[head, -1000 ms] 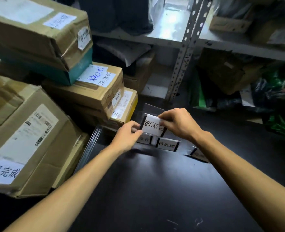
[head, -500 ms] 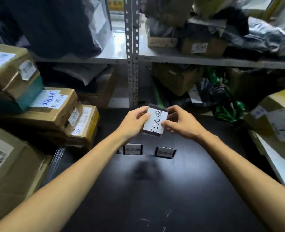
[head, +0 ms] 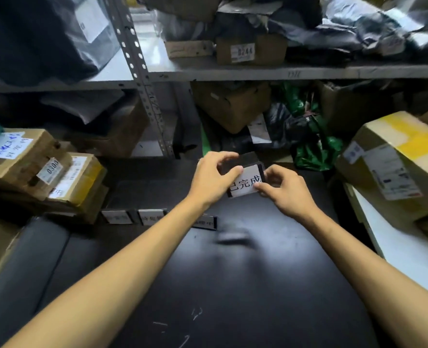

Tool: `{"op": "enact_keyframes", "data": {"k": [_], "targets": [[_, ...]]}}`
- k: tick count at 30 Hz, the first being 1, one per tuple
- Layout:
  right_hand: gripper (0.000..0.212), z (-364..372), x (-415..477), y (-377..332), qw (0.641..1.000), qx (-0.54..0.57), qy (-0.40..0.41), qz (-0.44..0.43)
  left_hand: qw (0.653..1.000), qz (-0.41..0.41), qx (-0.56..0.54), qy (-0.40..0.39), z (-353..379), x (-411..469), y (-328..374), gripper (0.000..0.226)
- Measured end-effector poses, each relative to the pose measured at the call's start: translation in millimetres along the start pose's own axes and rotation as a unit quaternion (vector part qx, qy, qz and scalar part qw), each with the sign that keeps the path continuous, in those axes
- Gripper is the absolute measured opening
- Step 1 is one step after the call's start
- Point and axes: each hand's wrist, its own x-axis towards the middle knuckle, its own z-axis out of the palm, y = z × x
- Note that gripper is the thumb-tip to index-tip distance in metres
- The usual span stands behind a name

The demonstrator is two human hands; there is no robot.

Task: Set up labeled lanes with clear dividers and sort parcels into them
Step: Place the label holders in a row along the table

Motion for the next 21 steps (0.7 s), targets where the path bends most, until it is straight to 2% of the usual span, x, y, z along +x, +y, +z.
{"op": "enact_keyframes", "data": {"k": [2, 4, 6, 9, 12, 16, 21], "targets": [[0.019, -1, -3, 20, 0.999, 0.025, 0.004, 0.025, 0.998, -0.036, -0.036, -0.021, 12, 0, -7, 0.029], [0.02, 1, -6, 41, 0.999, 0.005, 0.002, 0.038, 0.995, -0.059, -0.063, -0.059, 26, -1, -16, 0.018], [0.02, 7, -7, 63, 0.998, -0.027, -0.006, 0.048, 0.994, -0.067, -0.04, -0.077, 43, -4, -28, 0.01], [0.023, 22, -7, 92, 0.995, -0.072, -0.029, 0.061, 0.994, -0.069, 0.001, -0.086, 66, -8, -52, 0.012], [0.015, 37, -7, 118, 0.985, -0.139, -0.064, 0.075, 0.991, -0.056, 0.046, -0.116, 86, -9, -72, 0.013], [0.013, 45, -12, 144, 0.968, -0.208, -0.093, 0.105, 0.985, -0.057, 0.057, -0.155, 106, -19, -91, 0.011], [0.008, 41, -7, 151, 0.961, -0.244, -0.111, 0.074, 0.982, -0.066, 0.053, -0.168, 113, -23, -98, 0.01]]}}
